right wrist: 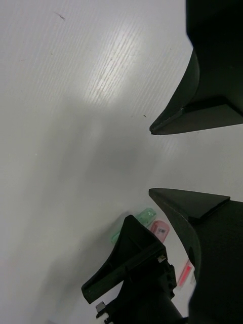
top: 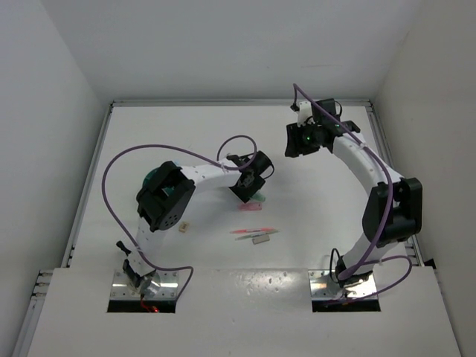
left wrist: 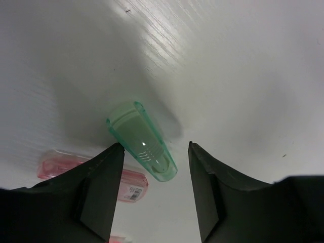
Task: Sort the stationery into containers
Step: Pick up the stationery from the center of the board, then place the stationery in the storage box, then pick up the stationery from the center of the board.
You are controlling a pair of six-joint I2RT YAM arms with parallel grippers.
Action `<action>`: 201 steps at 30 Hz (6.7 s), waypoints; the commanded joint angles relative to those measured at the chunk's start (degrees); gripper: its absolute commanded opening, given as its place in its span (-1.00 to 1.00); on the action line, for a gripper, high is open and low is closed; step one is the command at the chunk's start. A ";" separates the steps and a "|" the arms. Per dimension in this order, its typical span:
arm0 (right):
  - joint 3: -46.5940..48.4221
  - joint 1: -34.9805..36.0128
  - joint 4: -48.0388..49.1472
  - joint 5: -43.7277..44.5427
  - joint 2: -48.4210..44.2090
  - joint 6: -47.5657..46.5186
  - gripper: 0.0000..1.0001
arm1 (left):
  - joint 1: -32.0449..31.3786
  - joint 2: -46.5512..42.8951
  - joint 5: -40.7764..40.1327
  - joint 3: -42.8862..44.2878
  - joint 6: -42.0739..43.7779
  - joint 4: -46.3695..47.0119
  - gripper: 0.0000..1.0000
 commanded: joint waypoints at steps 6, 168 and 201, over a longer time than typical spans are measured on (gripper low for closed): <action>-0.31 -0.37 1.92 -2.83 -4.13 1.29 -0.06 | 0.88 2.22 -0.53 1.47 2.74 -10.43 -0.02; 4.61 -3.00 -11.61 -20.06 7.29 -14.97 -0.57 | -7.47 -14.57 5.35 -10.05 4.95 -7.44 -0.07; 4.09 -3.00 -12.13 -21.12 6.76 -14.97 -0.08 | -5.18 -7.01 5.70 -9.26 7.84 -9.03 0.02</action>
